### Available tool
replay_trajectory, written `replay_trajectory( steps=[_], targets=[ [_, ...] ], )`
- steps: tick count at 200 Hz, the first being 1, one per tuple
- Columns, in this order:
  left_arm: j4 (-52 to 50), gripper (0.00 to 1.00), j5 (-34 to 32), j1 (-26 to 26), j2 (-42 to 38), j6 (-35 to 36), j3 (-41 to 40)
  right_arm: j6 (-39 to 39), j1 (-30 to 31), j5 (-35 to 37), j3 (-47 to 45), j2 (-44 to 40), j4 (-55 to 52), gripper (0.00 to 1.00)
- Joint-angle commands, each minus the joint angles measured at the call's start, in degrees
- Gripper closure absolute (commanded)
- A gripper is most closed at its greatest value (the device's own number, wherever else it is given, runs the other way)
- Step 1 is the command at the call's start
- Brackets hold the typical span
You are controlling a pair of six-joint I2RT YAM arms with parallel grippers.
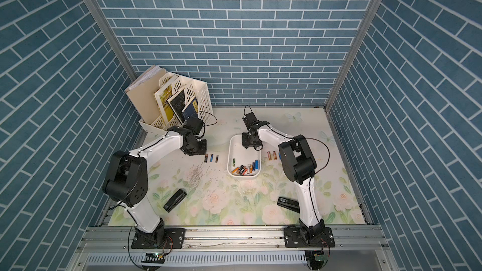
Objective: Take the batteries out of the storage box
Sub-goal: Pick up the battery from the storage box.
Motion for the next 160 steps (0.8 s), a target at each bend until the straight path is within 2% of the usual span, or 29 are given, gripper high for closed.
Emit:
replay_trajectory(
  steps=[1,23,85,160],
  targets=[
    [-0.7,0.6,0.1,0.4,-0.9,0.9,-0.9,0.9,1.2,2.4,2.2,2.8,-1.5,0.53],
    [-0.6,0.6,0.2,0.4,-1.0,0.9,-1.1,-0.1,2.1,3.6,2.4,3.0,-2.6,0.54],
    [-0.4,0.6,0.4,0.4,-1.4,0.6,-1.3,-2.8,2.6,3.0,2.0,2.7,-4.5,0.74],
    [-0.3,0.6,0.7,0.4,-2.0,0.3,-1.8,-6.7,3.0,-0.5,3.0,3.4,-5.9,0.81]
  ],
)
